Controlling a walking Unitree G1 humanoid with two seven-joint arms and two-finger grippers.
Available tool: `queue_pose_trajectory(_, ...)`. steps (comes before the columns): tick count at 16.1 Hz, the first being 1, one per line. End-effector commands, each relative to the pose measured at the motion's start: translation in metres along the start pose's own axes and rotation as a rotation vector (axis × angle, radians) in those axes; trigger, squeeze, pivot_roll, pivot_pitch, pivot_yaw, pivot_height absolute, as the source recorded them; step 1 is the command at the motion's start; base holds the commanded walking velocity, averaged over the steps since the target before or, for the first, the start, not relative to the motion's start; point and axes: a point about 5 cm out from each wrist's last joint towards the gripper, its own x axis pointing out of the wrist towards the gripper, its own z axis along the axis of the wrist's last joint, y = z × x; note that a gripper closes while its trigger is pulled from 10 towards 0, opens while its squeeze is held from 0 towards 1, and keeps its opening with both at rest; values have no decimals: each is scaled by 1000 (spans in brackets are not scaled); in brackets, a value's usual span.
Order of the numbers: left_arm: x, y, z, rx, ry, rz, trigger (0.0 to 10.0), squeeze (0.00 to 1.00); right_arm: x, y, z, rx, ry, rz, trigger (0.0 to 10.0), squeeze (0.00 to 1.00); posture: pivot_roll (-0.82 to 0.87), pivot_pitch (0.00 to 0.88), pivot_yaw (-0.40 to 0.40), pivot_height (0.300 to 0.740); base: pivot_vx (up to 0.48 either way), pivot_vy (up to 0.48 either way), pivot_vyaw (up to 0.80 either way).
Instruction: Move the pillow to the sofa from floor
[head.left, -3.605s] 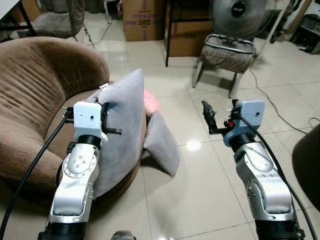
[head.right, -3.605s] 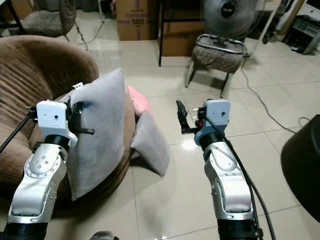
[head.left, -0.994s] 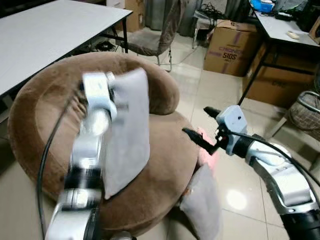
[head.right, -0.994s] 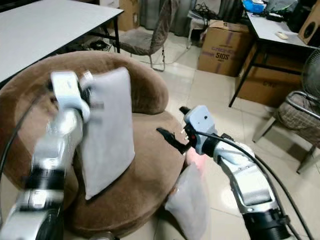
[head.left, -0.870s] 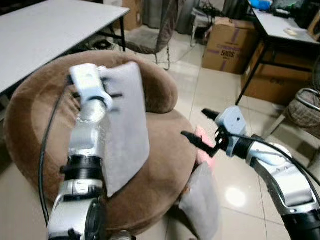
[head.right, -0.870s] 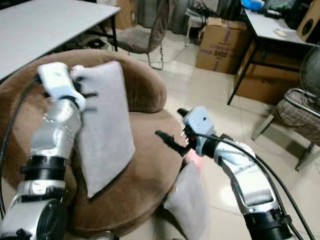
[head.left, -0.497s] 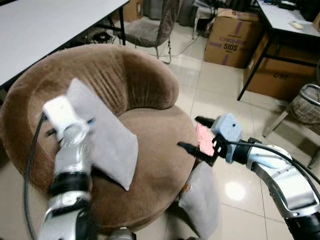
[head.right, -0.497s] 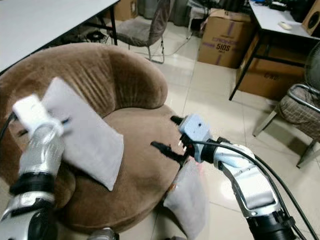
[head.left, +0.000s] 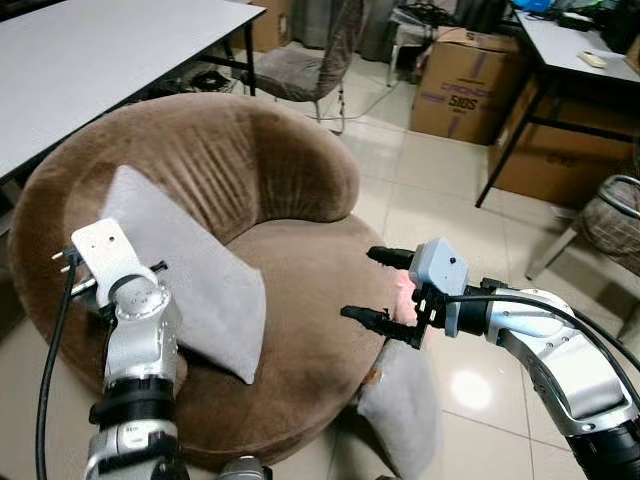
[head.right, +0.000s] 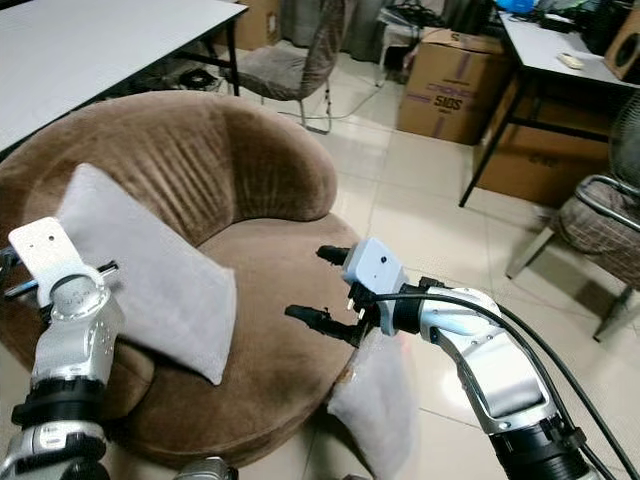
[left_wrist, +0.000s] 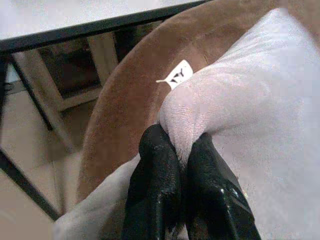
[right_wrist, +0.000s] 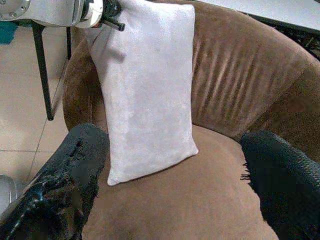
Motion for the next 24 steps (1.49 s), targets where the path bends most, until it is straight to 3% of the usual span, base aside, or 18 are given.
queue_pose_trajectory(1, -3, -1, 16, -4, -70, 19, 10000, 0, 1, -1, 4, -19, -10, 21, 10000, 0, 81, 0, -28, 740, 0, 0, 0)
queue_pose_trajectory(2, -6, -3, 17, -15, -74, -27, 10000, 0, 1, 0, 2, -14, -3, 41, 10000, 0, 80, 0, -28, 740, 0, 0, 0)
queue_pose_trajectory(3, -10, -6, 22, -27, -109, -99, 10000, 1000, 0, 3, 0, -4, 3, 67, 10000, 0, 80, 0, -28, 740, 0, 0, 0)
queue_pose_trajectory(4, -11, -7, 25, -21, -131, -116, 10000, 1000, -1, 3, -1, -3, 4, 73, 10000, 0, 76, 0, -27, 740, 0, 0, 0)
queue_pose_trajectory(6, -15, -2, 45, 0, -265, -126, 10000, 1000, -3, 0, -1, -14, 9, 53, 10000, 0, 76, 0, -27, 740, 0, 0, 0)
queue_pose_trajectory(9, -28, 2, 57, 25, -338, -196, 10000, 1000, -7, -6, -6, -12, 21, -26, 10000, 0, 71, 0, -23, 740, 0, 0, 0)
queue_pose_trajectory(12, -42, 17, 71, -38, -410, -305, 10000, 1000, -10, -7, -6, 42, -1, -65, 10000, 0, 61, 0, -22, 740, 0, 0, 0)
queue_pose_trajectory(14, -54, 20, 85, -107, -466, -461, 10000, 1000, -13, -12, -1, 94, -64, -184, 10000, 0, 66, 0, -31, 740, 0, 0, 0)
queue_pose_trajectory(15, -65, 13, 89, -120, -434, -617, 10000, 1000, -15, -15, 2, 164, -104, -252, 10000, 0, 72, 0, -38, 740, 0, 0, 0)
queue_pose_trajectory(16, -74, 7, 88, -107, -404, -709, 10000, 1000, -17, -16, 4, 174, -130, -285, 10000, 0, 79, 0, -45, 740, 0, 0, 0)
queue_pose_trajectory(17, -80, 3, 88, -89, -405, -757, 10000, 784, -18, -18, 5, 189, -158, -339, 10000, 0, 79, 0, -45, 740, 0, 0, 0)
queue_pose_trajectory(18, -92, -2, 84, -54, -426, -827, 10000, 408, -21, -23, 6, 245, -216, -509, 10000, 0, 83, 0, -51, 740, 0, 0, 0)
queue_pose_trajectory(19, -95, -3, 80, -40, -422, -847, 10000, 247, -25, -27, 4, 278, -236, -630, 10000, 0, 83, 0, -51, 740, 0, 0, 0)
queue_pose_trajectory(20, -99, -4, 66, -28, -378, -866, 10000, 0, -33, -28, -5, 399, -261, -842, 10000, 0, 76, 0, -48, 740, 0, 0, 0)
queue_pose_trajectory(21, -101, -5, 59, -15, -343, -879, 10000, 0, -35, -20, -12, 471, -239, -876, 10000, 0, 76, 0, -48, 740, 0, 0, 0)
queue_pose_trajectory(23, -104, -7, 48, 33, -310, -912, 10000, 0, -33, -7, -17, 455, -177, -866, 10000, 0, 66, 0, -45, 740, 0, 0, 0)
queue_pose_trajectory(24, -106, -8, 37, 110, -306, -951, 10000, 0, -30, -2, -19, 461, -146, -884, 10000, 0, 57, 0, -42, 740, 0, 0, 0)
